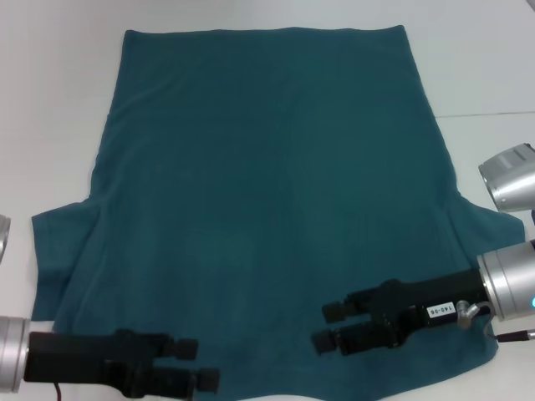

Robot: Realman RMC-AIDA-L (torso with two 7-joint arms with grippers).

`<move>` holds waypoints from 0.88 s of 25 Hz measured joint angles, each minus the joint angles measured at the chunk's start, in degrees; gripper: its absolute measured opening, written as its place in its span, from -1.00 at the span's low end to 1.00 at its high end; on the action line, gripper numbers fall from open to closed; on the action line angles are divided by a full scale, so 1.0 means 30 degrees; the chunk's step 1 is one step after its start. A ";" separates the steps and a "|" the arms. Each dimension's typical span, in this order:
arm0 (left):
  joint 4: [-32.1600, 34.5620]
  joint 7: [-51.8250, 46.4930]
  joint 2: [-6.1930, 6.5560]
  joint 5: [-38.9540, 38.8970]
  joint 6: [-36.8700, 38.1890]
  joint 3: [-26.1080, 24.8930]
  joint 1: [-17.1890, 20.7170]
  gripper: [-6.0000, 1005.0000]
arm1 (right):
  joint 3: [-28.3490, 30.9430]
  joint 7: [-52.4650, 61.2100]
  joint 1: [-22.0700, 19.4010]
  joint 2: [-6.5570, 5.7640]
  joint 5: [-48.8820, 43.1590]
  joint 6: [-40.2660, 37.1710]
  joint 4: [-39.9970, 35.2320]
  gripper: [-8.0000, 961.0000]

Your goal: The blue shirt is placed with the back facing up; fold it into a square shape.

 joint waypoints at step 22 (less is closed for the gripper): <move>-0.1124 -1.2596 0.1324 -0.0071 -0.8331 -0.8484 -0.0162 0.69 | 0.2405 1.3602 0.3548 -0.5003 -0.0020 0.5218 0.3521 0.52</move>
